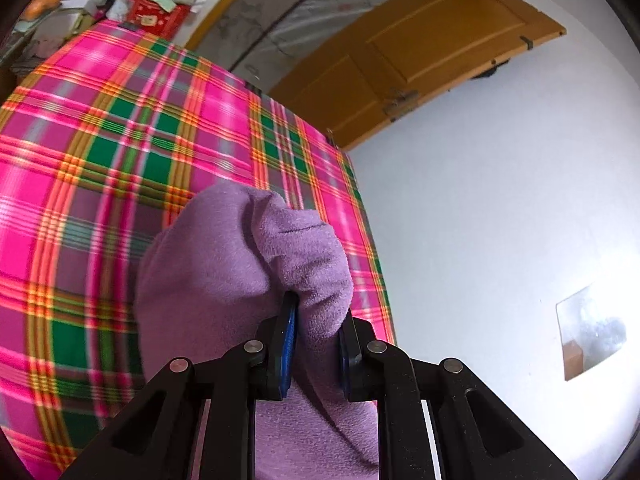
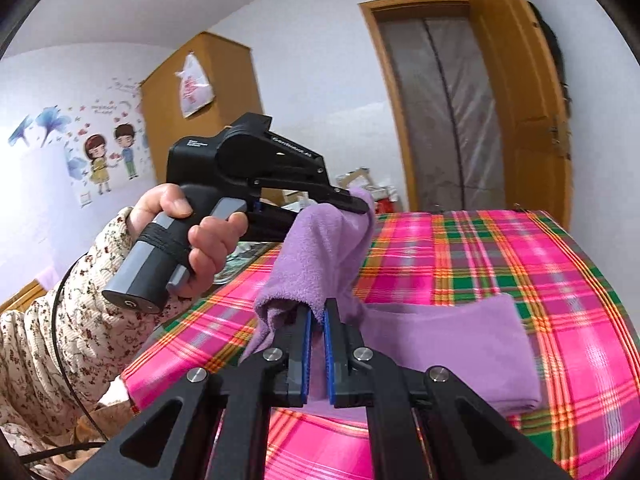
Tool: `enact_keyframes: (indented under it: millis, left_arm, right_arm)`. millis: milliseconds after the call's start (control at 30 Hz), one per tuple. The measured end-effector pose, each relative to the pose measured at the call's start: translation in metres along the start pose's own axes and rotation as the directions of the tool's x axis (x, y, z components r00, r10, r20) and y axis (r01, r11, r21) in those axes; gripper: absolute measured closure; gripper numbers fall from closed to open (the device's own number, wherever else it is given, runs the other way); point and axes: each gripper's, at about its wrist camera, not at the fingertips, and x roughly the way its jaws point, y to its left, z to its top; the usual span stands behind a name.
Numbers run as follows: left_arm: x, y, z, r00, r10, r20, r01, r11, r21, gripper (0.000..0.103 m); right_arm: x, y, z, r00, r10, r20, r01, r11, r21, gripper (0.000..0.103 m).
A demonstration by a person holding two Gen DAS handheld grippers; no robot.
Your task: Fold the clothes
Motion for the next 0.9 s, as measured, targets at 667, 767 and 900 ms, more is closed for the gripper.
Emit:
enact_keyframes:
  millis: [667, 767, 900]
  left_arm:
    - [0.127, -0.012, 0.000, 0.976, 0.040, -0.213, -0.044, 0.999, -0.015, 0.085]
    - [0.141, -0.010, -0.001, 0.969, 0.057, -0.242, -0.063, 0.998, -0.015, 0.084]
    - [0.150, -0.005, -0.004, 0.961, 0.066, -0.268, -0.073, 0.997, -0.016, 0.084]
  right_arm:
    - [0.006, -0.094, -0.032, 0.980, -0.162, -0.117, 0.180, 0.971, 0.161, 0.097]
    - [0.011, -0.102, -0.039, 0.976, -0.163, -0.146, 0.187, 0.967, 0.171, 0.097]
    - [0.019, -0.112, -0.046, 0.970, -0.154, -0.188, 0.189, 0.965, 0.181, 0.097]
